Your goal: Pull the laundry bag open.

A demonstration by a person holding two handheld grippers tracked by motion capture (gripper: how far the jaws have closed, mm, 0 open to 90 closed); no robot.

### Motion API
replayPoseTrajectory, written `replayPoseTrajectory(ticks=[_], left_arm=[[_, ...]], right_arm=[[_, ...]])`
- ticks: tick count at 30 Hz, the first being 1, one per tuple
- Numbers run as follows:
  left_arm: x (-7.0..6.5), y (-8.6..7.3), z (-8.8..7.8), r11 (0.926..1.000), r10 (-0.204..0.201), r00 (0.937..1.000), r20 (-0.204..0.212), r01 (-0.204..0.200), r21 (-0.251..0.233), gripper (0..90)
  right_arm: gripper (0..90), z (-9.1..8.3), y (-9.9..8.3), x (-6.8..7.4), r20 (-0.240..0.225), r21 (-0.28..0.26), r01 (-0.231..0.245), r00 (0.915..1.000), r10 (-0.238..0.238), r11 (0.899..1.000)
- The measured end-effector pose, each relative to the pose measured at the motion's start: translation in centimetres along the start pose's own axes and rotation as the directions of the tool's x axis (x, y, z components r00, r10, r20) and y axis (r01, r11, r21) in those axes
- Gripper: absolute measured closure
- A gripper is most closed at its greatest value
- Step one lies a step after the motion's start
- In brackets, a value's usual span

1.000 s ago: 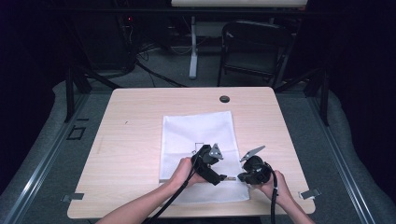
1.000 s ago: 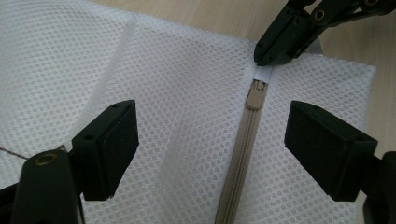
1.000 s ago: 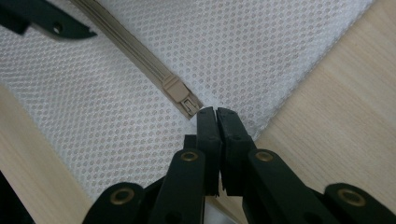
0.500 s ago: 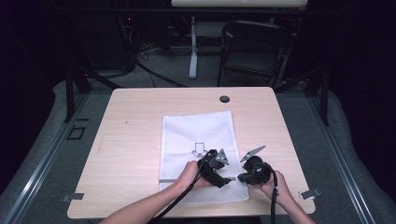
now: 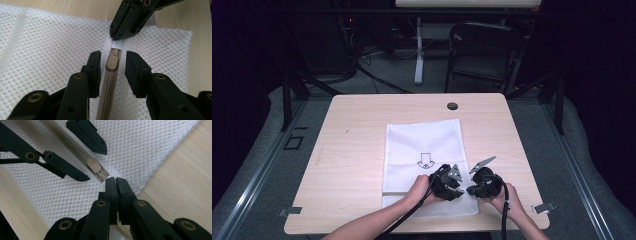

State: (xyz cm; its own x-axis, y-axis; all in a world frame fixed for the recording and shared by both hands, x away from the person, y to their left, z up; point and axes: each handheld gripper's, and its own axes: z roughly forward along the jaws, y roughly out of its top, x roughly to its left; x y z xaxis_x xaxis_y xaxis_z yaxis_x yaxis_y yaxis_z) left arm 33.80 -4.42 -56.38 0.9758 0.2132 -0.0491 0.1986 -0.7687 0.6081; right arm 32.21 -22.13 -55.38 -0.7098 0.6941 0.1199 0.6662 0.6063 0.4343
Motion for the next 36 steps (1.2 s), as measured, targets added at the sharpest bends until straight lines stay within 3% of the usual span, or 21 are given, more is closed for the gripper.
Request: replayPoseTrajectory(ticks=[3,6,10,11,16,25,27,32,36], left_arm=[[-0.04,0.07,0.07,0.9999,0.011,0.9999,0.002,-0.011,-0.002,71.5],[-0.03,0.12,0.16,0.9998,0.021,0.9997,0.008,-0.021,0.001,73.4],[-0.15,0.09,0.33,0.9991,0.043,0.9989,0.020,-0.043,0.002,80.3],[-0.27,0.12,0.41,0.9989,0.047,0.9989,0.007,-0.047,0.002,80.5],[-0.08,0.04,0.48,0.9993,0.037,0.9992,0.019,-0.037,0.000,79.9],[0.05,-0.03,0.36,0.9996,0.027,0.9993,0.025,-0.027,-0.002,81.8],[0.01,-0.05,0.33,0.9997,0.025,0.9994,0.023,-0.025,-0.003,81.9],[-0.01,-0.02,0.27,0.9996,0.030,0.9993,0.022,-0.030,-0.001,81.9],[0.06,0.00,0.16,0.9994,0.033,0.9991,0.025,-0.033,0.002,81.9]], right_arm=[[88.4,0.13,-0.06,0.06,-0.003,-0.016,-0.015,0.9999,0.015,1.000],[88.4,0.00,0.03,0.04,-0.010,0.001,-0.018,0.9998,0.018,1.000],[88.4,0.00,0.08,0.00,0.002,0.008,0.002,1.0000,-0.002,1.000],[88.5,0.16,-0.01,0.14,0.000,-0.016,-0.021,0.9998,0.021,1.000],[88.4,0.02,0.07,0.01,-0.002,0.007,-0.006,1.0000,0.006,1.000],[89.0,0.01,0.16,0.12,-0.003,0.013,-0.020,0.9998,0.020,1.000],[89.0,0.07,0.10,-0.01,-0.025,0.002,-0.038,0.9989,0.038,0.999],[89.1,-0.01,0.17,0.00,0.001,0.023,-0.004,1.0000,0.004,1.000],[89.2,0.03,0.14,0.05,-0.015,0.011,-0.018,0.9997,0.018,1.000]])
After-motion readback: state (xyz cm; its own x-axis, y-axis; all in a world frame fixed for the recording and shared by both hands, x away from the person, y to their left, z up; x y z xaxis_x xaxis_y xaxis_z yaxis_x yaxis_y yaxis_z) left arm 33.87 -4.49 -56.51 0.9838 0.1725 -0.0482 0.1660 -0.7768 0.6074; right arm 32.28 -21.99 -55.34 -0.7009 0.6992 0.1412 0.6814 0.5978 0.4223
